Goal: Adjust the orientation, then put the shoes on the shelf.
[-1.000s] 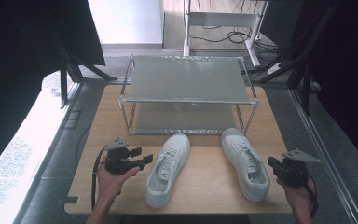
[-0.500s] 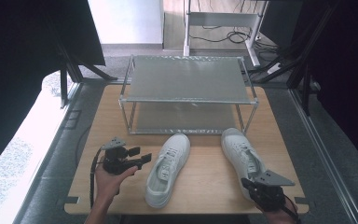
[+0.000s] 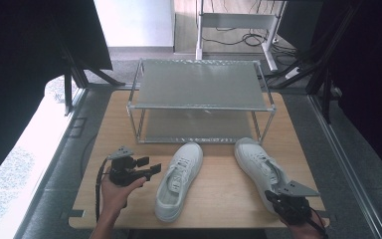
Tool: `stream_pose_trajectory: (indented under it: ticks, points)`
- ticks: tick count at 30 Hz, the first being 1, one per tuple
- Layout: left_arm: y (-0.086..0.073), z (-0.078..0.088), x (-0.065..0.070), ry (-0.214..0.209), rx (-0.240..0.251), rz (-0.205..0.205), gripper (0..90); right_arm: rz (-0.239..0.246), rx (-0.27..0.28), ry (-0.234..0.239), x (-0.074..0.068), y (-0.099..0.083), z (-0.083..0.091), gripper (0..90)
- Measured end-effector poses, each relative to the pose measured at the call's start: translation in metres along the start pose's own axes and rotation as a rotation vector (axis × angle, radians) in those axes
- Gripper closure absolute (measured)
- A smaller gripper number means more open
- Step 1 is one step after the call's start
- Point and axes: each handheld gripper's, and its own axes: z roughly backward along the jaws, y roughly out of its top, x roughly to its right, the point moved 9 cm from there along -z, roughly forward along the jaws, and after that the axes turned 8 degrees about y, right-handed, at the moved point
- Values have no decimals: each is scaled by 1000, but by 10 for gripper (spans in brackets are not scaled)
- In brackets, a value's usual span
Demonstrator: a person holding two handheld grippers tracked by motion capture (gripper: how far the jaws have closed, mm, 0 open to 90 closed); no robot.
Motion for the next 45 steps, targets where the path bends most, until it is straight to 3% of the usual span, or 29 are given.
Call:
stream_pose_trajectory:
  ticks: [2,5,9,16,21,26,29,35,39,45]
  points:
    - [1,1,-1,1,4,4,364,-8,-5,-14,3,-2,2,898]
    - [1,2,0,1,7,4,365,-13,13,12,2,0,2,887]
    - [5,4,8,-15,24,-9,385,-24,111,81,-2,17,9,802]
    - [6,3,21,-44,6,-45,380,14,174,35,9,53,20,673]
    - [5,3,19,-42,-2,-35,381,24,187,46,14,77,18,598]
    - [4,3,20,-43,-12,-40,391,16,237,53,18,106,16,573]
    - [1,1,21,-36,-32,-48,397,12,236,44,19,107,12,560]
    - [-5,-7,28,-24,-71,-80,407,-6,210,22,21,92,8,549]
    - [-11,-13,28,33,-111,-118,418,-16,214,19,24,89,11,548]
    - [-16,-20,31,45,-140,-142,429,-13,191,17,22,85,4,543]
